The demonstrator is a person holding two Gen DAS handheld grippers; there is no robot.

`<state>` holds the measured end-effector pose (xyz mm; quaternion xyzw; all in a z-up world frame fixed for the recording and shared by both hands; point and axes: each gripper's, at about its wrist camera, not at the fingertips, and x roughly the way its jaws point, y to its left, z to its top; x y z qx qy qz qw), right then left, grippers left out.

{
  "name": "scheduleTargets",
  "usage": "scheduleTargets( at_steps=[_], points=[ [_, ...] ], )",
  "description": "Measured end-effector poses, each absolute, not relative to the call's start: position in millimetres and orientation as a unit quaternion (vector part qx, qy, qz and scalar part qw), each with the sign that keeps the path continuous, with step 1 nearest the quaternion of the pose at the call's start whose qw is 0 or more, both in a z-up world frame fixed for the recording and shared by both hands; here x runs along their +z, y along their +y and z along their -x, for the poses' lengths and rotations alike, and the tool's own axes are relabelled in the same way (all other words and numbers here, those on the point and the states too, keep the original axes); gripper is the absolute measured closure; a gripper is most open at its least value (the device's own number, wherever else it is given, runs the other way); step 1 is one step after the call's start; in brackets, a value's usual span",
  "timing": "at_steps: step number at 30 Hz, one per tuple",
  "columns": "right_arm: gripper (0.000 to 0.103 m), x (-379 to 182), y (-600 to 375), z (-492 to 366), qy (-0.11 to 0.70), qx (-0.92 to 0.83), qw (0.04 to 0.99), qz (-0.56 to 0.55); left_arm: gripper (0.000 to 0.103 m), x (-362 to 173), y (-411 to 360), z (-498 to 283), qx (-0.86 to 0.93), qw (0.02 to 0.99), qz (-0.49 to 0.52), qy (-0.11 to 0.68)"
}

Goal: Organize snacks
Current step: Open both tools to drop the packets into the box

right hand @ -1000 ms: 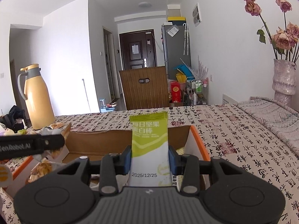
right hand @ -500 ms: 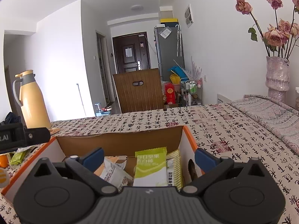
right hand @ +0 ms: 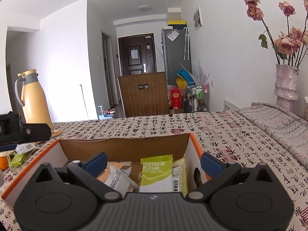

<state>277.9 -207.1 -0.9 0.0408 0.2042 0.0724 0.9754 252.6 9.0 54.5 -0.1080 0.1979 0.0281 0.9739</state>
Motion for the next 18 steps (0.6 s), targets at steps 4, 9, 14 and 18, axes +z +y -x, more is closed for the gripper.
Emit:
scheduleTargets(
  at_steps=[4, 9, 14, 18],
  points=[
    [0.0, 6, -206, -271, 0.199, 0.073, 0.977, -0.038, 0.0, 60, 11, -244, 0.028, 0.975, 0.105, 0.194],
    [0.0, 12, -205, -258, 0.198, 0.073, 0.977, -0.035, 0.0, 65, 15, -229, 0.027, 0.976, 0.101, 0.189],
    [0.0, 15, -199, -242, 0.2, 0.077, 0.976, -0.03, 0.0, 66, 23, -212, 0.025, 0.977, 0.098, 0.188],
    [0.0, 17, -194, -227, 0.203, 0.081, 0.976, -0.024, 0.0, 64, 31, -198, 0.027, 0.977, 0.096, 0.19]
  ],
)
